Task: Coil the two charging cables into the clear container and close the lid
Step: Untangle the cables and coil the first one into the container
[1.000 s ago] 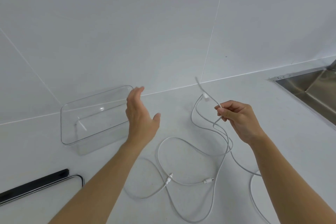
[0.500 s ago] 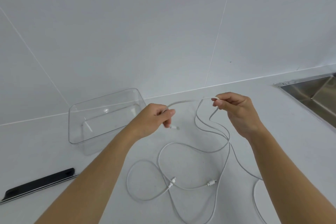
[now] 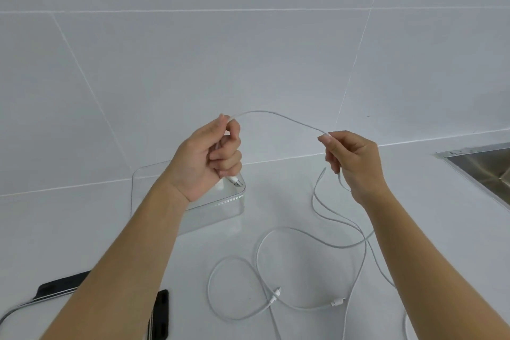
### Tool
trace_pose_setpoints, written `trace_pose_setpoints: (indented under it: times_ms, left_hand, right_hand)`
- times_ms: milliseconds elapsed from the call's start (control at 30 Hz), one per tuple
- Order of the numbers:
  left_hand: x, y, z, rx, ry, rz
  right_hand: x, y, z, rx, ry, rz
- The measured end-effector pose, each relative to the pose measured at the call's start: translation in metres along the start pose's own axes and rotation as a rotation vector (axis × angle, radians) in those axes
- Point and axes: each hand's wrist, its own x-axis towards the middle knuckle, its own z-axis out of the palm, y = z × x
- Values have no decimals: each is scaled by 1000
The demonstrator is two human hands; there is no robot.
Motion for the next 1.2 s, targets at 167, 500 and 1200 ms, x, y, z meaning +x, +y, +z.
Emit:
trace_pose_setpoints:
  times_ms: [167,500,1200]
  left_hand:
    - [-16,17,-8,-206,191,61]
    - [-40,18,-22,-277,304,-47]
    - [-37,2,-13,-21,334,-160]
  right_hand:
    - [1,9,16,-57,-95,73]
    - [-3,21,32,-301,-82,8]
    - [-41,-59,71,-958,-836,-564]
